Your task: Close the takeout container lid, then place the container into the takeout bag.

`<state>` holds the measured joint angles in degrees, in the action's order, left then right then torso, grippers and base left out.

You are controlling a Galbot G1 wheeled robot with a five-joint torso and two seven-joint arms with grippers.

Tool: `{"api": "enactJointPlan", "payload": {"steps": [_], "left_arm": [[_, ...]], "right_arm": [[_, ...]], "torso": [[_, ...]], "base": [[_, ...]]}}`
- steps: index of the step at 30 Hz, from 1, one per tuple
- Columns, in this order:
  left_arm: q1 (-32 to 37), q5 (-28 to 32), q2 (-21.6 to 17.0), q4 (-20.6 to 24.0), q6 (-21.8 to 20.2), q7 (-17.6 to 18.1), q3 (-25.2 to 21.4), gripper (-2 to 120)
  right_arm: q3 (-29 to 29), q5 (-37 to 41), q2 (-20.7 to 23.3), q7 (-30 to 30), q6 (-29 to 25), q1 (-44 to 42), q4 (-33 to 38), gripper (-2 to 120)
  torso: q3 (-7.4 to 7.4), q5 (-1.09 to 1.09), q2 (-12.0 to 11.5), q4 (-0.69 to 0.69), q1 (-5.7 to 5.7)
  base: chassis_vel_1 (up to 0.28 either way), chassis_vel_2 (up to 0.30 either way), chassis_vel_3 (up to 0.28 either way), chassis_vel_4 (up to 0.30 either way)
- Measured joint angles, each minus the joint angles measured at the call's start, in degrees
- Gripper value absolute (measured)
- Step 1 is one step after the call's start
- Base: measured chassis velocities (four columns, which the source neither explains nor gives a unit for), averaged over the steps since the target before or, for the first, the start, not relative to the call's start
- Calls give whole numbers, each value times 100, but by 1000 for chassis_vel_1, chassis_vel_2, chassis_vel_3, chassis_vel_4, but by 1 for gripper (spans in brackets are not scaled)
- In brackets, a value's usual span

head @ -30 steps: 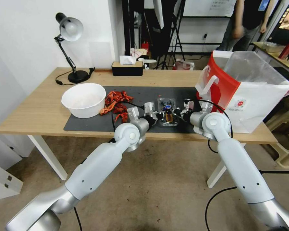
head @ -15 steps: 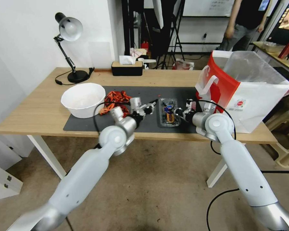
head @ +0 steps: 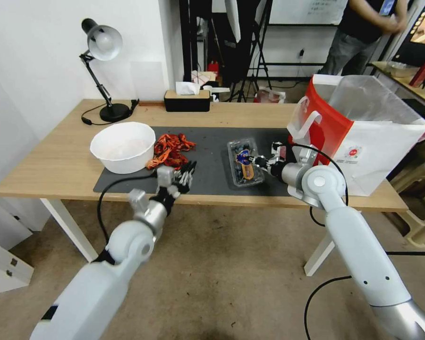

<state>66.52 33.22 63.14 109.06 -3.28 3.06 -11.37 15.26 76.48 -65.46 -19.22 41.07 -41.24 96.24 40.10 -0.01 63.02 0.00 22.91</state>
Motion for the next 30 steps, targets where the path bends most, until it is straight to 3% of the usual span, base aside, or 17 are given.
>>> {"api": "enactJointPlan", "payload": {"steps": [7,14,19,26,30], "left_arm": [[966,-1556,283,308,224,522,-485,60],[1718,-2019,451,579,371,1031,-755,84],[2156,-2025,556,702,427,1029,-829,99],[2336,-2067,744,644,630,895,-831,100],[2408,-2125,857,572,766,821,-846,100]], "right_arm": [[-2,42,23,0,-6,-24,84,0],[39,48,34,96,-20,-65,84,0],[194,79,150,137,-41,-211,164,0],[336,226,276,172,-94,-317,266,0],[421,267,357,477,-255,-360,485,0]], "torso": [[0,1,0,0,0],[0,2,0,0,0],[0,2,0,0,0],[0,2,0,0,0],[0,1,1,0,0]], "base": [[0,0,0,0],[0,0,0,0],[0,0,0,0],[0,0,0,0],[0,0,0,0]]}}
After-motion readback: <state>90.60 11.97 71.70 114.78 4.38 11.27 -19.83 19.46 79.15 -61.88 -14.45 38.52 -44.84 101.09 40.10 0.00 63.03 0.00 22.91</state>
